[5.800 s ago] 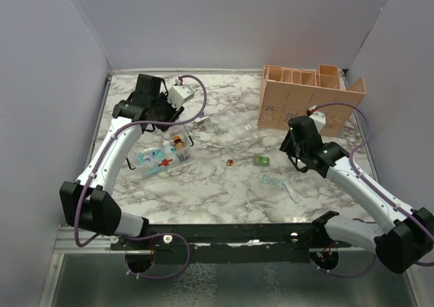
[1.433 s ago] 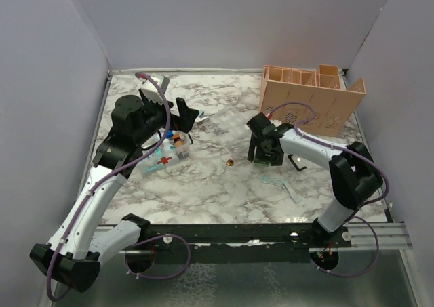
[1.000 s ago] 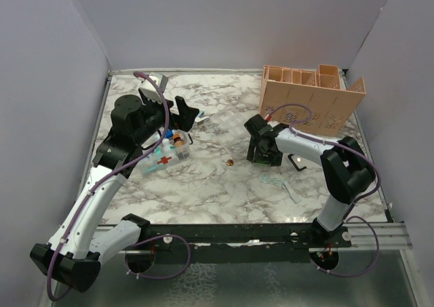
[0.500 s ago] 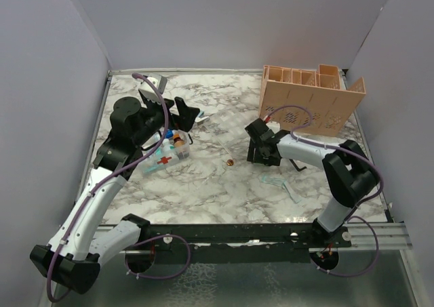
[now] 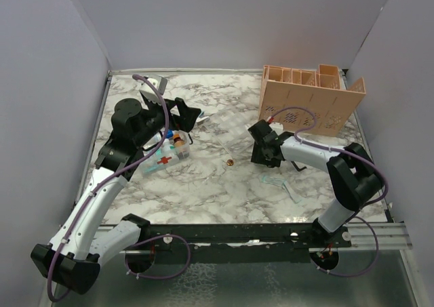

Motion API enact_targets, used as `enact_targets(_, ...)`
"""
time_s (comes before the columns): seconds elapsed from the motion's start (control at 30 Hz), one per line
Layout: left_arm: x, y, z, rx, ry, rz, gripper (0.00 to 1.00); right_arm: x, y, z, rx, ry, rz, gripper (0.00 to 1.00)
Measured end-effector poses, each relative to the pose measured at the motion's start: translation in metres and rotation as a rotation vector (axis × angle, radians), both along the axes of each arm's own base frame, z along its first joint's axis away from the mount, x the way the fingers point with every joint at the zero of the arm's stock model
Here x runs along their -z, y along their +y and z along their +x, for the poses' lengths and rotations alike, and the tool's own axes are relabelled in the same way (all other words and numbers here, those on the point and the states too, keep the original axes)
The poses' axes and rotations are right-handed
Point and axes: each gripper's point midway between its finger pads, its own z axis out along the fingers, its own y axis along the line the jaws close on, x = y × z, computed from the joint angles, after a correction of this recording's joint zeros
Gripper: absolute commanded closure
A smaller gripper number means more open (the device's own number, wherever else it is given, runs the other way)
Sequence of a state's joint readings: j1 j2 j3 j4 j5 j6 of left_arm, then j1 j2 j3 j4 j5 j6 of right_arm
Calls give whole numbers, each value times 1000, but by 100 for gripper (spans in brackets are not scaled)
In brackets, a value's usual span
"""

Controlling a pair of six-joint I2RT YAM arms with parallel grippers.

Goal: Organize the medicine kit

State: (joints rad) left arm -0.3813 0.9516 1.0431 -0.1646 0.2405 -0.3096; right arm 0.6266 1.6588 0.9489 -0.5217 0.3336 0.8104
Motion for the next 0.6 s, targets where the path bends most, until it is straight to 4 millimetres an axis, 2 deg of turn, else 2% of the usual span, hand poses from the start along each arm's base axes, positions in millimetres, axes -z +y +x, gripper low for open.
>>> enact_targets(0.13,0,0,0,0,0,0,1,-8,4,0,16,17,16,46)
enact_targets(0.23,0,1,0,-4,-1,1,1,-21,17,8,34,4,71,49)
enact_targets(0.4,1,7,-4,-29,-6,7,1,-45,50,28,5,-21,155,49)
enact_targets(0.6,-4,20,-12,-72,-29,23,1,-60,95,52,-17,-35,200,48)
